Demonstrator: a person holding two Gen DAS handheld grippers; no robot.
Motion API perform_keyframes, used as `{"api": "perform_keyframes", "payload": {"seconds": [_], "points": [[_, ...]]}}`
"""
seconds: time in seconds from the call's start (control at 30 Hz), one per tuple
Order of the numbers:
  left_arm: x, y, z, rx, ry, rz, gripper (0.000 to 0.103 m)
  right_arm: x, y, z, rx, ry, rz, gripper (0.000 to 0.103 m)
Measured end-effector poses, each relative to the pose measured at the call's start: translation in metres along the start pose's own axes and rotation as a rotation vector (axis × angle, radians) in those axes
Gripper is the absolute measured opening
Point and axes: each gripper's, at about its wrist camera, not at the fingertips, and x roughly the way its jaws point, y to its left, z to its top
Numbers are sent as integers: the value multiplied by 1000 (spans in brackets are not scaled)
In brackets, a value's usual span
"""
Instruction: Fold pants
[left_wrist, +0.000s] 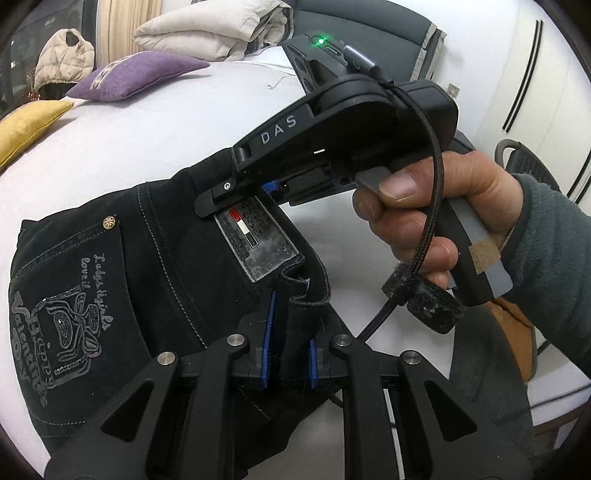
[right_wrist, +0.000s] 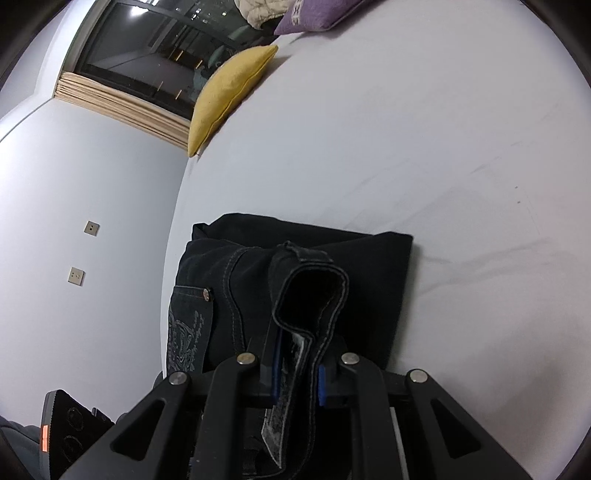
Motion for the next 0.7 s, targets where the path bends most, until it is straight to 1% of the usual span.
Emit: {"api": "perform_keyframes", "payload": {"seconds": [0.17, 0.23, 0.27, 0.3, 0.33, 0.37, 0.4, 0.43, 0.47, 0.5, 0.53, 0.6, 0.67, 0.7], "points": [[22, -4, 0, 9, 0, 29, 14, 0, -6, 6, -6, -1, -27, 15], [30, -4, -6, -6, 2, 26, 17, 10, -9, 7, -22, 25, -48, 15], [32, -4, -10, -7, -9, 20, 20, 13, -16, 7, 1, 34, -27, 15], [30, -5, -12, -3, -21, 13, 22, 12, -24, 9, 53, 41, 18, 16], [28, -7, -13, -2, -18, -5, 34, 10, -27, 9, 77, 38, 38, 20], [25, -7, -13, -12, -6, -27, 57, 6, -27, 9, 89, 27, 42, 29], [21, -5, -14, -28, 1, -46, 67, -1, -24, 8, 82, 7, 34, 40], [11, -3, -16, -53, -9, -66, 74, -10, -20, 7, 70, -18, 24, 46], [0, -2, -19, -62, -30, -84, 74, -19, -18, 7, 69, -47, 8, 64], [-13, -2, -22, -57, -42, -87, 74, -31, -18, 7, 83, -83, -28, 78], [-23, 1, -24, -56, -54, -85, 74, -44, -18, 8, 103, -128, -51, 79], [-47, 13, -28, -75, -105, -65, 74, -65, -13, 7, 114, -180, -38, 78], [-65, 39, -25, -126, -157, -34, 74, -79, 6, 1, 77, -206, 30, 78], [-70, 54, -26, -160, -176, -21, 74, -80, 20, -5, 42, -204, 80, 75]]}}
